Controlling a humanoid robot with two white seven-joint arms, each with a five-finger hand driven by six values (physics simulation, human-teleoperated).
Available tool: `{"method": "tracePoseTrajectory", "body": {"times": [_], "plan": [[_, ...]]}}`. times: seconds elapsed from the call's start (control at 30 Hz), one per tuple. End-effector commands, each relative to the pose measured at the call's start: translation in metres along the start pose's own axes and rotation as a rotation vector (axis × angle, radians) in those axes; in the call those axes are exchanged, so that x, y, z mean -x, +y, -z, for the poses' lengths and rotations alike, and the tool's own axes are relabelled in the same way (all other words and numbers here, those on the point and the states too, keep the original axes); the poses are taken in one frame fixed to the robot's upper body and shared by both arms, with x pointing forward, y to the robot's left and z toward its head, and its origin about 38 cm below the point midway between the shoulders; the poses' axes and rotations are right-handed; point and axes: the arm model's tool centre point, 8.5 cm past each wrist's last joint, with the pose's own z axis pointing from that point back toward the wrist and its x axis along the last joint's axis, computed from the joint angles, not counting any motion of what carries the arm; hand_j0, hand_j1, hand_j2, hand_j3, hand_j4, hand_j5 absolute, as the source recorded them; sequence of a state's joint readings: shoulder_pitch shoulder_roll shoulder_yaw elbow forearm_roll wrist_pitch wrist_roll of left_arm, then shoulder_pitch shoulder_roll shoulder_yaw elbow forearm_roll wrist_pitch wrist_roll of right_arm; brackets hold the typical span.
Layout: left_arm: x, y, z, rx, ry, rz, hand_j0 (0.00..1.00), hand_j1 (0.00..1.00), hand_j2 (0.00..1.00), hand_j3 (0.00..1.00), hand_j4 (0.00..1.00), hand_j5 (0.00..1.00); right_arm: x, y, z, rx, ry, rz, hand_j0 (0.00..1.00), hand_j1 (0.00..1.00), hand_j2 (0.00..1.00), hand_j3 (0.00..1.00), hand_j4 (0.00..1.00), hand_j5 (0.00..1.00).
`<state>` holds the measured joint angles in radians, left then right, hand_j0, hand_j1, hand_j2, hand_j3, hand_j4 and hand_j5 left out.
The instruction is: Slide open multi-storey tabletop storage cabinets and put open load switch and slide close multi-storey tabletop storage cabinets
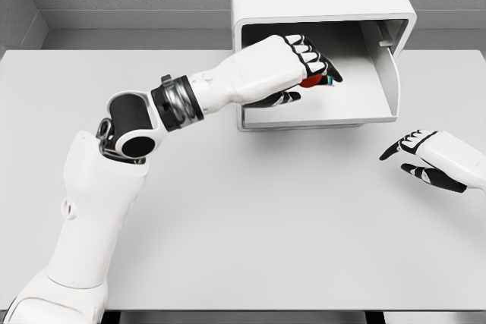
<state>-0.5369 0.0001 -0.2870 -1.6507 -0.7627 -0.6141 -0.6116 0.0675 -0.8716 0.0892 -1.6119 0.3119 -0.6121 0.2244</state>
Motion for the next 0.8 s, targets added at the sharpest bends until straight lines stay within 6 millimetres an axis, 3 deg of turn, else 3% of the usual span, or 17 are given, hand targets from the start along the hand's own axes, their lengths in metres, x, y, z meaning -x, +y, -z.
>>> {"method": "tracePoseTrajectory", "body": {"times": [0.0,0.03,0.07,0.1,0.13,0.17,0.2,0.23,0.3,0.4,0.43,0.63,0.67,0.73,0.77], "plan": [[0.0008,0.0009,-0.0007,-0.006,0.002,-0.006,0.57,0.57,0.57,0.57,0.57,0.57,0.0001,-0.0009,-0.0002,0.005,0.0,0.006,0.59,0.59,0.59,0.59,0.59,0.59],[0.0017,0.0032,-0.0007,-0.01,0.004,-0.002,0.56,0.56,0.56,0.56,0.56,0.56,0.0003,-0.0011,-0.0004,0.003,0.001,0.003,0.59,0.59,0.59,0.59,0.59,0.59],[0.0032,0.0047,-0.0018,-0.014,0.008,-0.001,0.62,0.62,0.62,0.62,0.62,0.62,0.0001,-0.0008,-0.0002,0.004,0.0,0.004,0.59,0.59,0.59,0.59,0.59,0.59],[0.004,0.0058,-0.0022,-0.016,0.011,0.001,0.77,0.77,0.77,0.77,0.77,0.77,0.0005,-0.0007,-0.0004,0.004,0.001,0.006,0.59,0.59,0.59,0.59,0.59,0.59],[0.0042,0.007,-0.0018,-0.017,0.01,0.003,0.81,0.81,0.81,0.81,0.81,0.81,0.0001,-0.0008,-0.0002,0.004,0.0,0.004,0.59,0.59,0.59,0.59,0.59,0.59],[0.004,0.008,-0.0017,-0.018,0.009,0.006,0.78,0.78,0.78,0.78,0.78,0.78,0.0005,-0.0006,-0.0004,0.003,0.002,0.005,0.59,0.59,0.59,0.59,0.59,0.59],[0.004,0.008,-0.0017,-0.018,0.009,0.006,0.65,0.65,0.65,0.65,0.65,0.65,0.0001,-0.0008,-0.0002,0.004,0.0,0.004,0.59,0.59,0.59,0.59,0.59,0.59],[0.004,0.008,-0.0017,-0.018,0.009,0.006,0.64,0.64,0.64,0.64,0.64,0.64,0.0005,-0.0006,-0.0004,0.003,0.002,0.005,0.59,0.59,0.59,0.59,0.59,0.59],[0.004,0.008,-0.0017,-0.018,0.009,0.006,0.75,0.75,0.75,0.75,0.75,0.75,0.0005,-0.0006,-0.0004,0.003,0.002,0.005,0.59,0.59,0.59,0.59,0.59,0.59],[0.003,0.008,-0.0011,-0.018,0.006,0.007,0.81,0.81,0.81,0.81,0.81,0.81,0.0005,-0.0006,-0.0004,0.003,0.002,0.005,0.59,0.59,0.59,0.59,0.59,0.59],[0.003,0.008,-0.0011,-0.018,0.006,0.007,0.8,0.8,0.8,0.8,0.8,0.8,0.0007,-0.0009,-0.0006,0.002,0.002,0.004,0.59,0.59,0.59,0.59,0.59,0.59],[0.0011,0.0085,-0.0002,-0.018,0.0,0.01,0.48,0.48,0.48,0.48,0.48,0.48,0.0013,-0.0011,-0.001,0.003,0.004,0.004,0.59,0.59,0.59,0.59,0.59,0.59],[0.0004,0.0087,0.0001,-0.018,-0.002,0.011,0.49,0.49,0.49,0.49,0.49,0.49,0.0011,-0.0008,-0.0008,0.003,0.003,0.004,0.59,0.59,0.59,0.59,0.59,0.59],[0.0003,0.0088,0.0001,-0.019,-0.003,0.01,0.7,0.7,0.7,0.7,0.7,0.7,0.0007,-0.001,-0.0006,0.004,0.002,0.004,0.59,0.59,0.59,0.59,0.59,0.59],[0.0003,0.0088,0.0001,-0.019,-0.003,0.01,0.75,0.75,0.75,0.75,0.75,0.75,0.0008,-0.0015,-0.0008,0.005,0.003,0.003,0.59,0.59,0.59,0.59,0.59,0.59]]}}
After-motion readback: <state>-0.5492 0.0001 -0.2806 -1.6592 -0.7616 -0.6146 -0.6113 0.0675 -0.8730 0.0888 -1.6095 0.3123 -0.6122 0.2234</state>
